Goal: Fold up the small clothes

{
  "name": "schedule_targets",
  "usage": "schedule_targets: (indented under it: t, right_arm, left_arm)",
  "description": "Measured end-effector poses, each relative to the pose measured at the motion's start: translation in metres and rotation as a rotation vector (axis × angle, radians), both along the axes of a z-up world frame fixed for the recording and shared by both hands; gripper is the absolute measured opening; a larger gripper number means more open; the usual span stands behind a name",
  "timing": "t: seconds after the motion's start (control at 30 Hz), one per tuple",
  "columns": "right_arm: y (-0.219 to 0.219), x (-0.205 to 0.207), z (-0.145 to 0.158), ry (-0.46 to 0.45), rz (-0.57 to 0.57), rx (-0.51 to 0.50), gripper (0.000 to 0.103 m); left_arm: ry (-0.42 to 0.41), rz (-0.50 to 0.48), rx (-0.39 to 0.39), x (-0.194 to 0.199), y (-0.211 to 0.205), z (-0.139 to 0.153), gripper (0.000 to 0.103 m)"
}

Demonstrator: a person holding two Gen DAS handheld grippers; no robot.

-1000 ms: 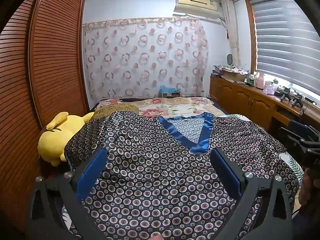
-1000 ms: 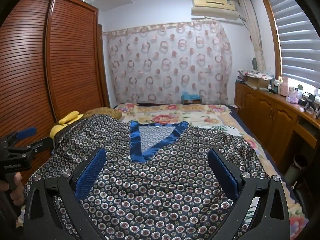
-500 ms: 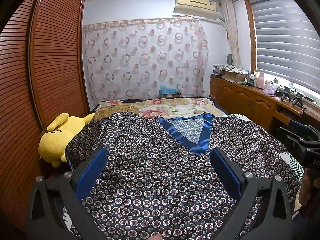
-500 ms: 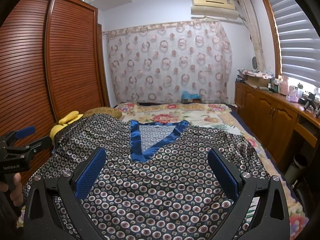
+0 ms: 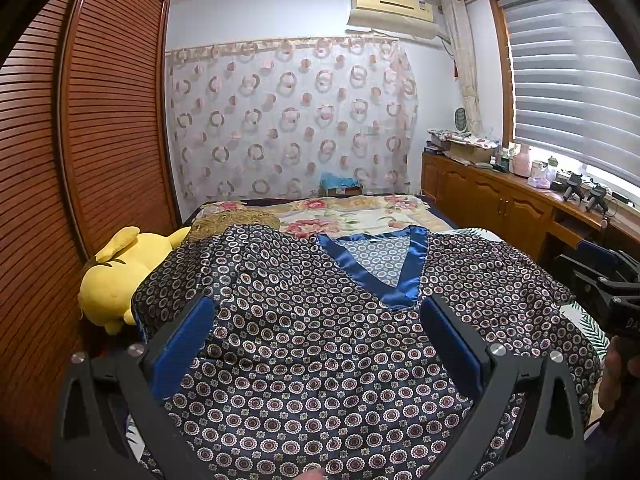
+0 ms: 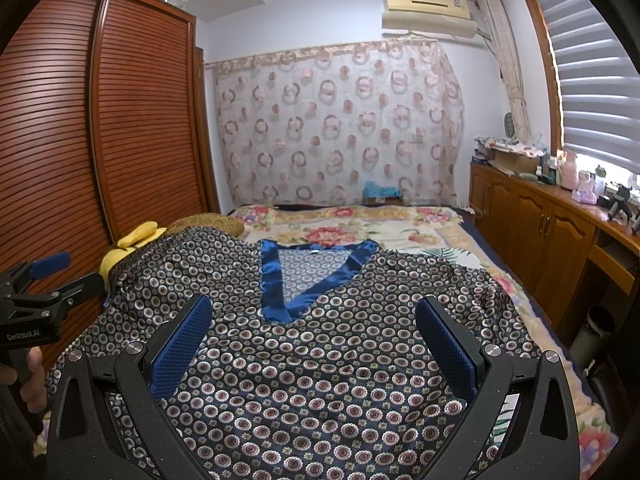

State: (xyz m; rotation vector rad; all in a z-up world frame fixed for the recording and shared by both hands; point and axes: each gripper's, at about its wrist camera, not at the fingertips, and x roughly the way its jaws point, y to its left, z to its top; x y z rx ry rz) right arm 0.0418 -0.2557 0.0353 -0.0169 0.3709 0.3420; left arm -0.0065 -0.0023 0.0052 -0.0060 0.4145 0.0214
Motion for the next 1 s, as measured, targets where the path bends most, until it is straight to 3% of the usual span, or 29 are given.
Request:
schedule_targets:
  t: [1.0]
  right_arm:
    - [-0.0017, 0.0014, -0.0065, 0.003, 0.0, 0.001, 0.103]
  left_arm:
    - [-0.006, 0.001, 0.005, -0.0011, -0.0001, 0.0011, 0.103]
